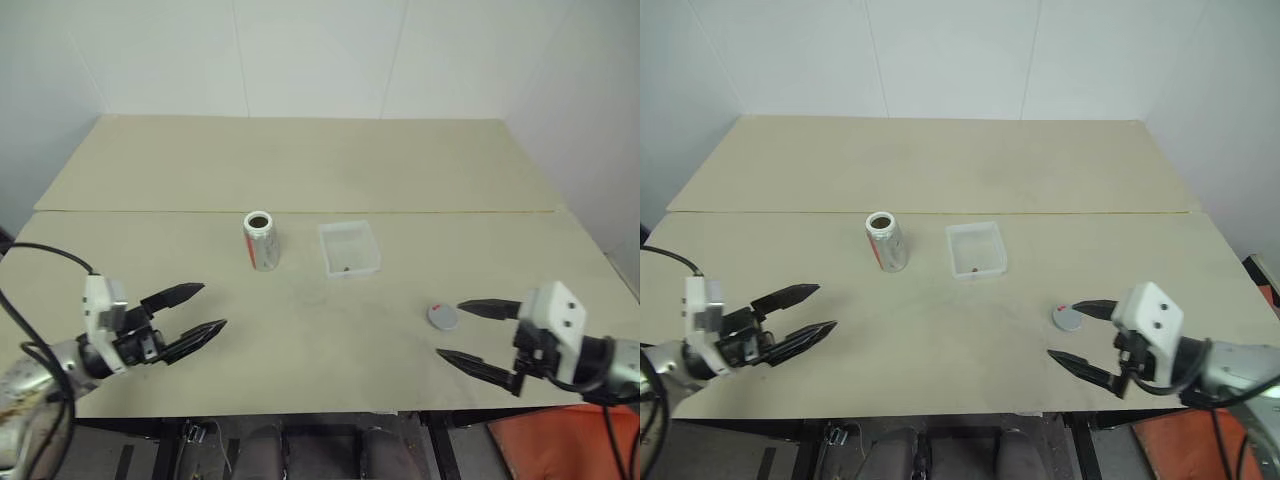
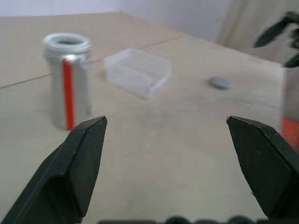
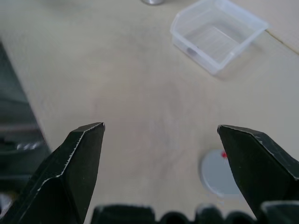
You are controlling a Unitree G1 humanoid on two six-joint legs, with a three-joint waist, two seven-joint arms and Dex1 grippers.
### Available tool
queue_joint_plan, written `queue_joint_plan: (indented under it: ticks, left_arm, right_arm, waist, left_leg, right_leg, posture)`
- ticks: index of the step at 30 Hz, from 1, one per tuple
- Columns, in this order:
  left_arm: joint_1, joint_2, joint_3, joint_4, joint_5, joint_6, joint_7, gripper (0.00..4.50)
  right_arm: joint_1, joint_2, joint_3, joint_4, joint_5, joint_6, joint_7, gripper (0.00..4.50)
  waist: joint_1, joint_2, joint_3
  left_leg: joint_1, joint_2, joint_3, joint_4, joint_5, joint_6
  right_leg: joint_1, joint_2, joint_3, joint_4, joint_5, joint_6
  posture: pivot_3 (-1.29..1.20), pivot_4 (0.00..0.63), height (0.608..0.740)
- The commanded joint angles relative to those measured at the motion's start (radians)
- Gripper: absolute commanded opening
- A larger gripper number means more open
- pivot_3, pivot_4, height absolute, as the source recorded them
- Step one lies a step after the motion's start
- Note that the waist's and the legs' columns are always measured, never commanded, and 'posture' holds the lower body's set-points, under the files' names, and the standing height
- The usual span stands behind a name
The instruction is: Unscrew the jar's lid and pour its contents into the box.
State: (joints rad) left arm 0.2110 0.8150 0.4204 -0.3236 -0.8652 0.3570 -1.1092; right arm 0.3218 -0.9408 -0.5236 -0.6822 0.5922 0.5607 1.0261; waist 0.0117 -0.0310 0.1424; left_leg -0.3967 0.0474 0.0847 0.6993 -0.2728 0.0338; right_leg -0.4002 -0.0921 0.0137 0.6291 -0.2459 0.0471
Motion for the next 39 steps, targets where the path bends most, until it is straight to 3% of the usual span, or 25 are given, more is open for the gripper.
queue_joint_plan:
  ticks: [1, 8, 26, 31, 39]
  left_arm:
    - [-0.011, 0.030, 0.034, -0.033, -0.039, 0.036, -0.052, 4.43]
    - [0.009, 0.025, 0.013, -0.073, -0.027, 0.064, -0.078, 4.43]
    - [-0.010, 0.114, -0.041, 0.048, 0.084, 0.072, -0.249, 4.43]
    - [-0.029, 0.122, -0.022, 0.090, 0.105, 0.083, -0.238, 4.43]
    - [0.072, 0.095, 0.041, 0.039, 0.131, 0.067, -0.206, 4.43]
  right_arm:
    - [0.033, -0.031, -0.094, 0.020, -0.013, -0.042, 0.075, 4.50]
    - [0.091, -0.031, -0.186, 0.031, -0.028, -0.028, 0.112, 4.50]
    - [0.151, 0.042, -0.142, -0.032, -0.035, -0.057, 0.086, 4.50]
    - [0.103, 0.131, -0.013, -0.045, -0.056, -0.053, -0.029, 4.50]
    - [0.048, 0.159, 0.120, -0.052, -0.067, -0.073, -0.077, 4.50]
  waist:
    - [0.000, 0.000, 0.000]
    - [-0.002, 0.000, 0.000]
    - [0.000, 0.000, 0.000]
    - [-0.002, 0.000, 0.000]
    - [-0.005, 0.000, 0.000]
  left_leg:
    - [0.000, 0.000, 0.000, -0.001, 0.000, 0.000]
    - [0.000, 0.000, 0.001, -0.004, 0.001, -0.001]
    - [0.000, 0.000, 0.001, -0.004, 0.001, -0.002]
    - [0.000, 0.000, 0.001, -0.004, 0.001, -0.002]
    - [-0.001, 0.000, 0.002, -0.005, 0.001, -0.002]
  right_leg:
    - [0.000, 0.000, 0.000, 0.000, 0.000, 0.000]
    - [-0.001, 0.001, 0.001, 0.000, -0.001, -0.001]
    - [-0.002, 0.001, 0.001, 0.000, -0.001, -0.002]
    - [-0.002, 0.001, 0.001, 0.001, -0.001, -0.002]
    - [-0.004, 0.000, 0.001, 0.000, -0.002, -0.003]
  posture:
    - [0.00, 0.150, 0.740]
    - [0.00, 0.150, 0.740]
    - [0.00, 0.150, 0.740]
    - [0.00, 0.150, 0.740]
    - [0.00, 0.150, 0.740]
